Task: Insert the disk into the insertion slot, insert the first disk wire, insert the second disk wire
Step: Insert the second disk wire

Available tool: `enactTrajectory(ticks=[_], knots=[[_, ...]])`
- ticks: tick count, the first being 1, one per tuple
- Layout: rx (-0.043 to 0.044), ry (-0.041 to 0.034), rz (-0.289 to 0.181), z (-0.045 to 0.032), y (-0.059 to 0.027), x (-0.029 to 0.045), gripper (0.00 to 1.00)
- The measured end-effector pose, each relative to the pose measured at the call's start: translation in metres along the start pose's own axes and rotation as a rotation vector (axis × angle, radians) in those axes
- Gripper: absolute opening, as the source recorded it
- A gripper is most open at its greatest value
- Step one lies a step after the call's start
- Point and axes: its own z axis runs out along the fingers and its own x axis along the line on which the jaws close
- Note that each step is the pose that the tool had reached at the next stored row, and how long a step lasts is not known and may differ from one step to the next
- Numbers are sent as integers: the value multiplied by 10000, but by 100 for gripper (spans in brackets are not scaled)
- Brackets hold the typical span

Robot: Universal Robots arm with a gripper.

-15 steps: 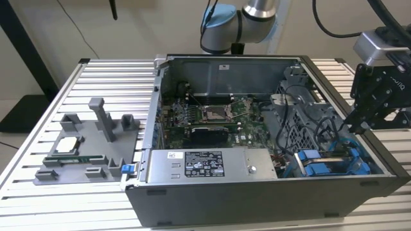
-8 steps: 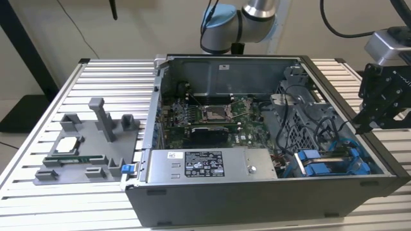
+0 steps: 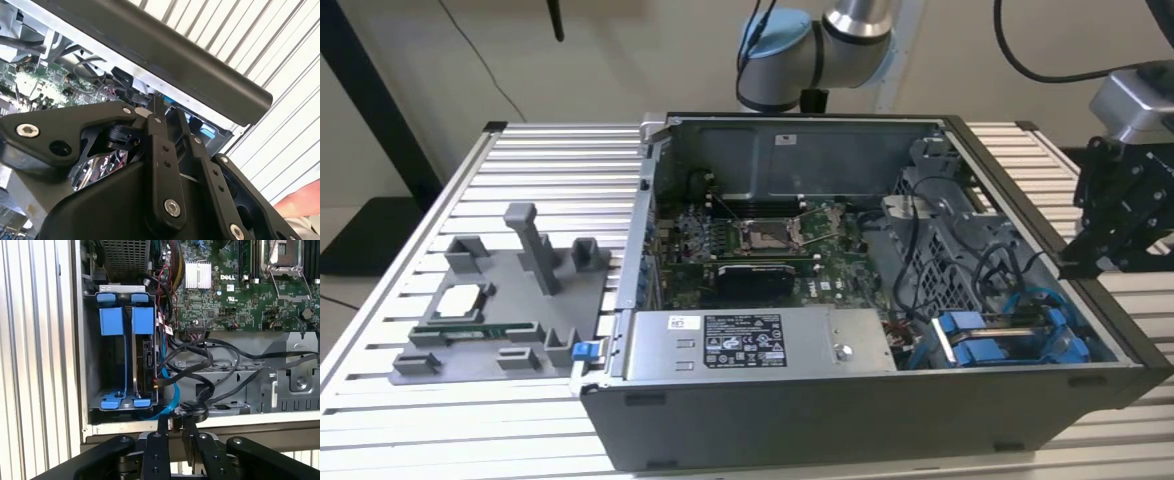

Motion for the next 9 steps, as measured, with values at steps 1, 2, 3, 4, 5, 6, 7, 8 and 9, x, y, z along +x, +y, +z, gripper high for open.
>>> enactTrajectory(ticks=[1, 2, 3, 4, 5, 6, 7, 8, 9], knots=[[0, -1, 0, 11, -1, 1, 100], [0, -1, -1, 20, -1, 2, 100], [0, 0, -1, 25, -1, 3, 100], [0, 1, -1, 30, -1, 3, 100], [0, 1, -1, 33, -2, 4, 100], [0, 0, -1, 37, -2, 6, 100], [-1, -3, -1, 44, -2, 8, 100], [-1, -4, -1, 50, -2, 10, 100], [0, -1, -2, 55, -2, 11, 100]])
